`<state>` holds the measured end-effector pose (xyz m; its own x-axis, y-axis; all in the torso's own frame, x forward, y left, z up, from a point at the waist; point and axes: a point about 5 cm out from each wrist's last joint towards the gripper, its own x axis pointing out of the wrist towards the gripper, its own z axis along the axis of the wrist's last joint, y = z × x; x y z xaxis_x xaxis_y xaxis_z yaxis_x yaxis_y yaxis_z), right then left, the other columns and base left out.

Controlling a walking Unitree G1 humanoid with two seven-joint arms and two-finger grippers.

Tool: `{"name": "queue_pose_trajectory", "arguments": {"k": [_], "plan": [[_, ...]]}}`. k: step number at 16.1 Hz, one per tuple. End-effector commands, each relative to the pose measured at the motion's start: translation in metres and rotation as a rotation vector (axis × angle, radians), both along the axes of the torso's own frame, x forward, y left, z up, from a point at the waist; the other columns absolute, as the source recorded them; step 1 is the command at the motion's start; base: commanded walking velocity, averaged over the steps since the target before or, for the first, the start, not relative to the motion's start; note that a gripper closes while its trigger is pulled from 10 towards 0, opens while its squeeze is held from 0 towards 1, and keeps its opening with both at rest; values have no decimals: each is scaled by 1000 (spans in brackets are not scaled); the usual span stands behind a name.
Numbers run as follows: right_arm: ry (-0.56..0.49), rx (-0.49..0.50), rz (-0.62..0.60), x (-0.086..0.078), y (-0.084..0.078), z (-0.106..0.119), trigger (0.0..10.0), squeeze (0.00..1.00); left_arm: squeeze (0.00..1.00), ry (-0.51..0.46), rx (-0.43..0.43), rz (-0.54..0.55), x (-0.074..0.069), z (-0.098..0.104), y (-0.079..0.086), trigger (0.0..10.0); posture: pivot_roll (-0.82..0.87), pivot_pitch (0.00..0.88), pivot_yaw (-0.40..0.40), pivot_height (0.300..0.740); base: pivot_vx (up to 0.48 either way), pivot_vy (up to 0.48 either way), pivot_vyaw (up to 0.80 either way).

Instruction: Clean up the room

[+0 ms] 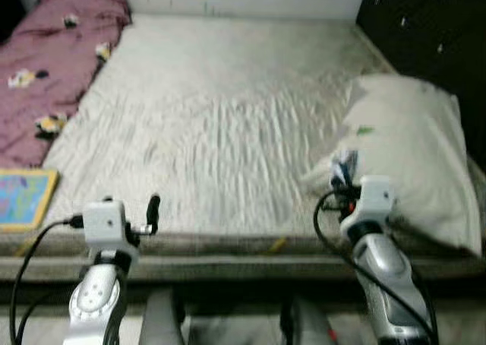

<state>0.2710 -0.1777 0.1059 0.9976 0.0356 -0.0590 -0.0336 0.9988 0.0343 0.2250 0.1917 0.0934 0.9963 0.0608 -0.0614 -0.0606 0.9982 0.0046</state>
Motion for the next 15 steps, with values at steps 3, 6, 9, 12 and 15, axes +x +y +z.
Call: {"name": "queue_pose_trajectory", "arguments": {"k": [3, 6, 9, 12, 15], "plan": [[-29, 0, -3, 4, 0, 8, 10000, 0, 0, 2, 18, -6, 2, 1, -1, 10000, -37, 0, -40, 707, 0, 0, 0], [-29, 4, -6, 5, 0, 9, 10000, 0, 0, -5, 29, -7, 7, 3, 0, 10000, -27, 0, -47, 740, 0, 0, 0], [-30, 4, -4, 6, 1, 9, 10000, 0, 0, -3, 31, -1, 7, 2, 1, 10000, -30, 0, -45, 740, 0, 0, 0], [-27, 0, -5, 7, 1, 9, 10000, 0, 0, -12, 41, -20, 11, 4, -1, 10000, -29, 0, -49, 740, 0, 0, 0], [-28, -4, -5, 12, 1, 10, 10000, 0, 0, -31, 41, -28, 17, 8, -2, 10000, -28, 0, -52, 740, 0, 0, 0]]}}
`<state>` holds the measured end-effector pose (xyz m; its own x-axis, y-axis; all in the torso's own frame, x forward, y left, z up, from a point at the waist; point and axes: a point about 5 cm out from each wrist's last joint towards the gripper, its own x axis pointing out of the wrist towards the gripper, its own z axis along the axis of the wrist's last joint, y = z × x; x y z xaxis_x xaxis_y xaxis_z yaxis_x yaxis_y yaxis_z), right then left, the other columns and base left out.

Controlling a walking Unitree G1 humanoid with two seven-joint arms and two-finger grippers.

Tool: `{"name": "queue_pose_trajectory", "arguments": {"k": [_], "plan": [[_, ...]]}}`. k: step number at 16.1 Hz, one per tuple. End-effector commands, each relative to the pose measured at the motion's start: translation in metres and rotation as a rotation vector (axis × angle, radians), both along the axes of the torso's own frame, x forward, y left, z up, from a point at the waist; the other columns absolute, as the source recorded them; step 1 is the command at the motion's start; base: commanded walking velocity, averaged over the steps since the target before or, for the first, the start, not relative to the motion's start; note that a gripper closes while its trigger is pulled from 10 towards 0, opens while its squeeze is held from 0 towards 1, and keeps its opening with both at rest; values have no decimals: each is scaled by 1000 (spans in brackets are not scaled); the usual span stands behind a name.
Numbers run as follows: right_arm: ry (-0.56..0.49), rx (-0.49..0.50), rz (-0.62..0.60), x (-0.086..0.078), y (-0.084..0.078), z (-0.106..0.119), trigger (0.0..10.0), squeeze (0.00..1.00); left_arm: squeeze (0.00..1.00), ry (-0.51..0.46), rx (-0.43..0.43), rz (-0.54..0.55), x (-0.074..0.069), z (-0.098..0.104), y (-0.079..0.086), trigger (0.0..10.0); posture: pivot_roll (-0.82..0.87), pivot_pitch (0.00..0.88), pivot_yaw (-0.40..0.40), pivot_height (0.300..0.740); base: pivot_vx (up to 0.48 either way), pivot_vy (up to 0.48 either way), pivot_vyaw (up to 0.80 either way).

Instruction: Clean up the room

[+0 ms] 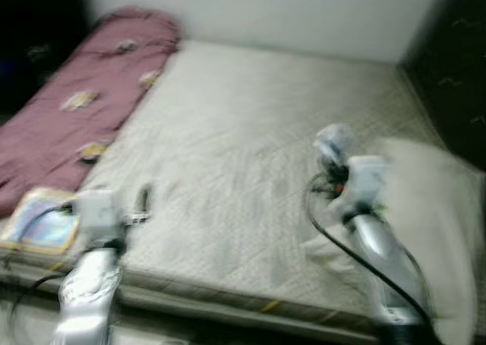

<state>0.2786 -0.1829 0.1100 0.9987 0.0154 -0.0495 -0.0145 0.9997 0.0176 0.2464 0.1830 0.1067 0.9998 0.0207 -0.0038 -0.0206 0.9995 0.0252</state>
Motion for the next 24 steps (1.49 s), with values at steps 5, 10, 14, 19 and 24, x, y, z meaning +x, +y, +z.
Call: {"name": "queue_pose_trajectory", "arguments": {"k": [5, 10, 14, 19, 24], "plan": [[3, 0, 0, 1, 5, 0, 10000, 0, 0, 49, -19, 11, -9, -10, 4, 10000, -26, 0, -52, 740, 0, 76, -80], [18, 10, 5, 2, 5, -2, 10000, 0, 0, 56, -36, 4, -10, -11, 4, 10000, -29, 0, -56, 740, 0, 474, -308], [14, 6, 16, 3, 6, -1, 10000, 0, 0, 59, -41, -6, -10, -11, 3, 10000, -27, 0, -58, 740, 0, 480, -720], [18, 6, 26, 5, 8, -2, 10000, 0, 0, 55, -43, -7, -9, -12, 2, 10000, -22, 0, -63, 740, 0, 480, -80], [25, 6, 34, 6, 9, -4, 10000, 0, 0, 48, -48, -15, -8, -11, 1, 10000, -19, 0, -72, 740, 0, 88, 0]]}}
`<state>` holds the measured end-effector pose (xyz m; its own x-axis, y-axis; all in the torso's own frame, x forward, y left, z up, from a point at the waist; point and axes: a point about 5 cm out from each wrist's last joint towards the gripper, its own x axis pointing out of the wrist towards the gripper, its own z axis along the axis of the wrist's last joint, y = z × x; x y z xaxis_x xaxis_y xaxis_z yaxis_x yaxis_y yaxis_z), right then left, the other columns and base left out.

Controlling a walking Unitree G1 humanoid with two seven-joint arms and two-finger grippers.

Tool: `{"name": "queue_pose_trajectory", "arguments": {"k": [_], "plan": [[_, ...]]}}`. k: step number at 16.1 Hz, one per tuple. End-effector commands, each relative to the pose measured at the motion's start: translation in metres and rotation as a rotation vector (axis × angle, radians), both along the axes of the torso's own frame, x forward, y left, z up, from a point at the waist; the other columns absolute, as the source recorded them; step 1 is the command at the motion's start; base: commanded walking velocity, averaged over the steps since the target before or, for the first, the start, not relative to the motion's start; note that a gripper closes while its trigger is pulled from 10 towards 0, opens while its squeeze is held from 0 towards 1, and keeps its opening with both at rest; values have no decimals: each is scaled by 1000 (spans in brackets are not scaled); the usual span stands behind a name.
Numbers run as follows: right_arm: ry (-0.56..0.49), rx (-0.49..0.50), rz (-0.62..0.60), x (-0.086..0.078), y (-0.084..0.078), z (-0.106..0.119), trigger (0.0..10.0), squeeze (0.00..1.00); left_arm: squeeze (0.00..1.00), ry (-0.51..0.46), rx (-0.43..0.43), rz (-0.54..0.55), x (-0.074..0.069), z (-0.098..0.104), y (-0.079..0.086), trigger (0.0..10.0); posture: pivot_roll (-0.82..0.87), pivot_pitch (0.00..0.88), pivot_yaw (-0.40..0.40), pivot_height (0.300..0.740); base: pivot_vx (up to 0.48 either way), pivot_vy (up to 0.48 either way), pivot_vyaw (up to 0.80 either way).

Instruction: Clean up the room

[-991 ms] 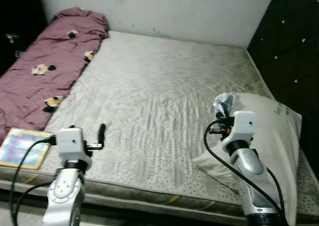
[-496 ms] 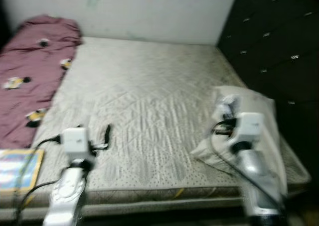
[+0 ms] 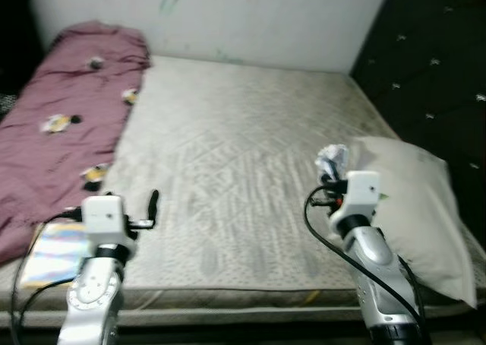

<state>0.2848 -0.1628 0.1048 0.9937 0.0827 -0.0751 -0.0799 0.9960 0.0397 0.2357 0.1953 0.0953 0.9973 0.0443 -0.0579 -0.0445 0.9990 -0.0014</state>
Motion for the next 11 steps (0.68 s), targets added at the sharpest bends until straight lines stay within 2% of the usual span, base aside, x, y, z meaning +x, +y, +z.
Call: {"name": "queue_pose_trajectory", "arguments": {"k": [1, 11], "plan": [[-1, -14, -30, 0, -11, 1, 10000, 0, 0, -3, -20, -37, 2, 0, -12, 10000, -19, 0, -71, 740, 0, 480, 0], [-28, -25, -2, 9, -3, 7, 10000, 0, 0, -12, -18, -35, 9, 3, -10, 10000, -34, 0, -65, 740, 0, 476, 0]]}}
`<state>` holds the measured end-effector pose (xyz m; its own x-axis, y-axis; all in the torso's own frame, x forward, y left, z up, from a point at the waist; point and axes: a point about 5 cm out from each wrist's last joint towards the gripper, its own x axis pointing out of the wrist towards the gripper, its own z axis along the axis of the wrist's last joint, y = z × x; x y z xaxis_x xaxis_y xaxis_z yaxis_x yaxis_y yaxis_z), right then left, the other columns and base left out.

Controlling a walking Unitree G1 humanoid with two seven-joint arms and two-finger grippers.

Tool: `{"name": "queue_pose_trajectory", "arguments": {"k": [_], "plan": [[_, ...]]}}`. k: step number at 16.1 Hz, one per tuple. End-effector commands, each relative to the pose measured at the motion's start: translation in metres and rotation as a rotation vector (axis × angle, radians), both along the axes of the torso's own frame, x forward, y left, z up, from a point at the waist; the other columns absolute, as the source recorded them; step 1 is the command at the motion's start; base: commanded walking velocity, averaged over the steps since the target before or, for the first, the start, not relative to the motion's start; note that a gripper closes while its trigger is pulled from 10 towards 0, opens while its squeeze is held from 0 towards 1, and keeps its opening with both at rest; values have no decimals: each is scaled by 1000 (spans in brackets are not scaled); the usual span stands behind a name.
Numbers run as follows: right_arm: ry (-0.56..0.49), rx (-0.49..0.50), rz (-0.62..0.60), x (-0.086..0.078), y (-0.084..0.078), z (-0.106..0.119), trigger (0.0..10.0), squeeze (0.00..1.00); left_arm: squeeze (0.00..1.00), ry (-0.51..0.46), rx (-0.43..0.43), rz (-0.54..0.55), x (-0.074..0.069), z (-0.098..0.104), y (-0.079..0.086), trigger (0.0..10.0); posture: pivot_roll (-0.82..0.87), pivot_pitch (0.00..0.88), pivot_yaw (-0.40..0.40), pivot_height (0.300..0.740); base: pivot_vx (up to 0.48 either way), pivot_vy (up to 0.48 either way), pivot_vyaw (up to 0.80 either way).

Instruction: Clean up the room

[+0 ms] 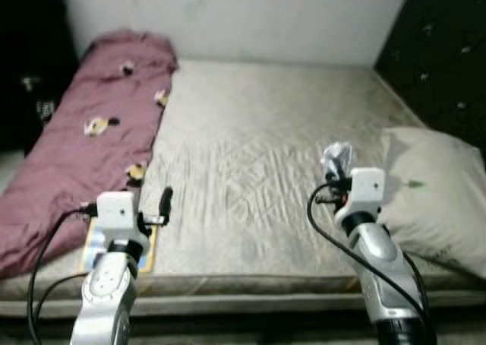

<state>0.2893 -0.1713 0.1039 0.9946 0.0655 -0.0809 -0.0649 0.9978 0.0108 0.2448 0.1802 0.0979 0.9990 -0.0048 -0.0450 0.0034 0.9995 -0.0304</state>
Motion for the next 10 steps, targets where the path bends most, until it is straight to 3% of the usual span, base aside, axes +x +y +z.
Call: {"name": "queue_pose_trajectory", "arguments": {"k": [1, 7, 10], "plan": [[-40, 7, 19, 7, 8, 10, 10000, 0, 0, -9, 14, 19, 2, 3, 6, 10000, -32, 0, -65, 740, 0, 476, 0], [-35, 22, 21, 5, 10, 7, 10000, 0, 0, -7, 5, 57, -4, 3, 10, 10000, -13, 0, -77, 740, 0, 465, 0], [-19, 23, 15, 5, 9, 2, 10000, 0, 0, 0, 2, 58, -5, 1, 9, 10000, -10, 0, -77, 740, 0, 0, 0]]}}
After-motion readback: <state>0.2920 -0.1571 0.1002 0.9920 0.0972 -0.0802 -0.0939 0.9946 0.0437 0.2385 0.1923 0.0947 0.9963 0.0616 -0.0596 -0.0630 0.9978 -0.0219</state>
